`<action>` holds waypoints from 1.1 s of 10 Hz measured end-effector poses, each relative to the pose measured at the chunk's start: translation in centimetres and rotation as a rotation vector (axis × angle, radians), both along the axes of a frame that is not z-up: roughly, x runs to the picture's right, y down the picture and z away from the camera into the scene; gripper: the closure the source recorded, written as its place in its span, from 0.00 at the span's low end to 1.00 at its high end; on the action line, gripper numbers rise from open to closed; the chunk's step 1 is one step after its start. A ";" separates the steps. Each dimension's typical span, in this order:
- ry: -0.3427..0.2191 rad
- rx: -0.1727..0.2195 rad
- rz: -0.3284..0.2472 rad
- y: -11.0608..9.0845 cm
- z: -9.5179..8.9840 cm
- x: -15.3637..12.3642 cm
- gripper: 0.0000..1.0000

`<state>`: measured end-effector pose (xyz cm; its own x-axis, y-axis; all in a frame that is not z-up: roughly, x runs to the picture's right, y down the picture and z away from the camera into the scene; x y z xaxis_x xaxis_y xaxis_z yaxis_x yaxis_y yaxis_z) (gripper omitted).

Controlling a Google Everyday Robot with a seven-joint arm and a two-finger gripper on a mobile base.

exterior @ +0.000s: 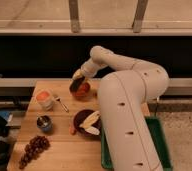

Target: Wipe red bowl with eraser

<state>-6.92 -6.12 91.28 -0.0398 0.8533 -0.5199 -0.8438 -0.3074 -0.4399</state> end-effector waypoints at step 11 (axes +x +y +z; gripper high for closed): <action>0.089 -0.033 -0.004 -2.8 4.6 2.2 1.00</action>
<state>-4.75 -8.89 95.86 -0.0833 0.8359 -0.5426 -0.8804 -0.3168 -0.3529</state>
